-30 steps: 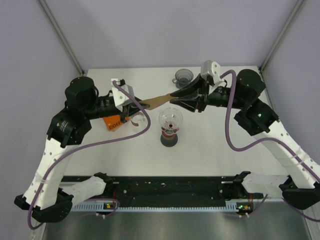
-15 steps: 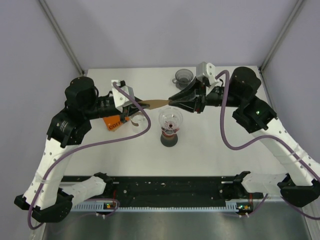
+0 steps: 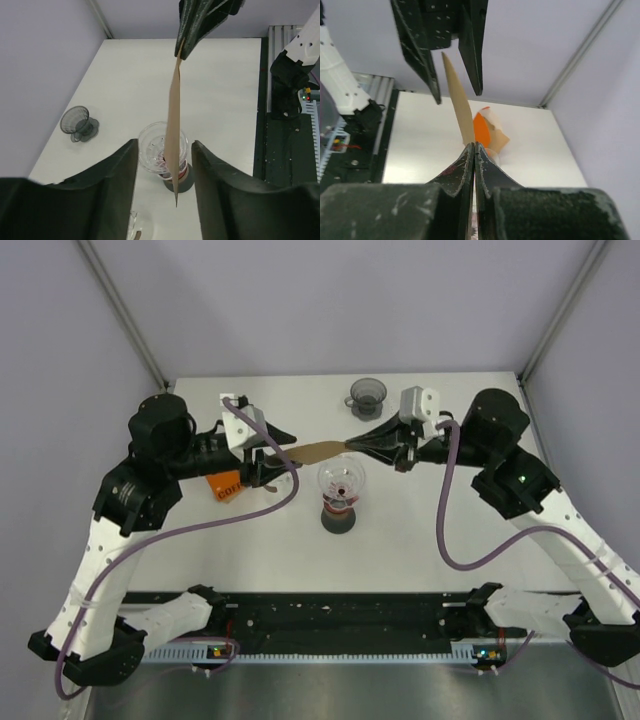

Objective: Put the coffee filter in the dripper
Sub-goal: Place the coffee filter in the coffee dripper.

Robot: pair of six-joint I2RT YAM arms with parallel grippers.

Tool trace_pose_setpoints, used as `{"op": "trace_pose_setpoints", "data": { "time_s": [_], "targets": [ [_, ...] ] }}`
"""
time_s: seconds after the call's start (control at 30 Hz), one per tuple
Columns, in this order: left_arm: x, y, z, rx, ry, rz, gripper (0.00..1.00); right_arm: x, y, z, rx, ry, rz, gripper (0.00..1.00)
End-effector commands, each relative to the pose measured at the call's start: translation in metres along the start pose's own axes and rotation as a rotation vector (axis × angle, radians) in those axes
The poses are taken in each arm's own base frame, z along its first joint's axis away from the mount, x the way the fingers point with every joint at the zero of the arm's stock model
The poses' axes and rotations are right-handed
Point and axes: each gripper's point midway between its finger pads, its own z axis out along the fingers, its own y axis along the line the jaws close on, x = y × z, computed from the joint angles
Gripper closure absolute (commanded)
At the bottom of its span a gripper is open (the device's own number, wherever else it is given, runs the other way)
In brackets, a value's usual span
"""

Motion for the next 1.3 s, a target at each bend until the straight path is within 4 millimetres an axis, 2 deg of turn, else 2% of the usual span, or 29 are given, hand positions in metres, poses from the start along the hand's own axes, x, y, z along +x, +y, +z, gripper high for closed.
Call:
{"op": "trace_pose_setpoints", "data": {
  "time_s": [0.0, 0.1, 0.2, 0.3, 0.4, 0.53, 0.63, 0.67, 0.73, 0.8, 0.83, 0.87, 0.97, 1.07, 1.17, 1.27],
  "targets": [
    [-0.016, -0.008, -0.006, 0.012, -0.057, -0.016, 0.40, -0.001, -0.023, -0.016, 0.137, 0.028, -0.269, 1.00],
    [-0.031, -0.007, -0.009, -0.002, -0.099, -0.061, 0.32, 0.015, -0.022, -0.019, 0.118, 0.075, -0.408, 1.00],
    [-0.050, -0.002, -0.014, -0.025, -0.165, -0.144, 0.27, 0.031, -0.003, -0.023, 0.010, 0.090, -0.563, 1.00],
    [-0.058, 0.005, -0.015, -0.062, -0.214, -0.298, 0.23, 0.031, 0.011, -0.026, -0.042, 0.068, -0.634, 1.00],
    [-0.051, 0.010, -0.007, -0.067, -0.191, -0.438, 0.26, 0.027, 0.020, -0.027, -0.105, 0.077, -0.691, 1.00],
    [-0.025, 0.021, 0.008, -0.083, -0.078, -0.675, 0.30, 0.017, 0.029, -0.024, -0.161, 0.034, -0.810, 1.00],
    [-0.024, 0.014, 0.012, -0.006, -0.132, -0.783, 0.27, 0.002, 0.031, -0.022, -0.189, -0.007, -0.856, 1.00],
    [-0.023, 0.009, 0.011, 0.020, -0.140, -0.773, 0.20, -0.001, 0.031, -0.021, -0.195, -0.015, -0.865, 1.00],
    [-0.024, -0.002, 0.009, 0.081, -0.150, -0.722, 0.15, -0.010, 0.033, -0.019, -0.221, -0.038, -0.889, 1.00],
    [-0.036, -0.021, 0.001, 0.201, -0.171, -0.565, 0.09, -0.018, 0.034, -0.015, -0.257, -0.059, -0.906, 1.00],
    [-0.047, -0.025, -0.006, 0.220, -0.186, -0.448, 0.08, -0.018, 0.034, -0.013, -0.278, -0.060, -0.905, 1.00],
    [-0.050, -0.029, -0.012, 0.223, -0.165, -0.395, 0.07, -0.020, 0.036, -0.011, -0.300, -0.067, -0.907, 1.00],
    [-0.049, -0.026, -0.020, 0.176, -0.110, -0.251, 0.02, -0.020, 0.043, -0.008, -0.355, -0.097, -0.909, 1.00],
    [-0.036, -0.033, -0.017, 0.209, -0.088, -0.303, 0.01, -0.024, 0.052, -0.007, -0.402, -0.147, -0.917, 1.00],
    [-0.024, -0.039, -0.008, 0.267, -0.096, -0.461, 0.01, -0.026, 0.060, -0.007, -0.442, -0.168, -0.944, 1.00],
    [-0.032, -0.034, -0.001, 0.308, -0.156, -0.431, 0.01, -0.027, 0.065, -0.006, -0.471, -0.157, -0.991, 1.00]
  ]
}}
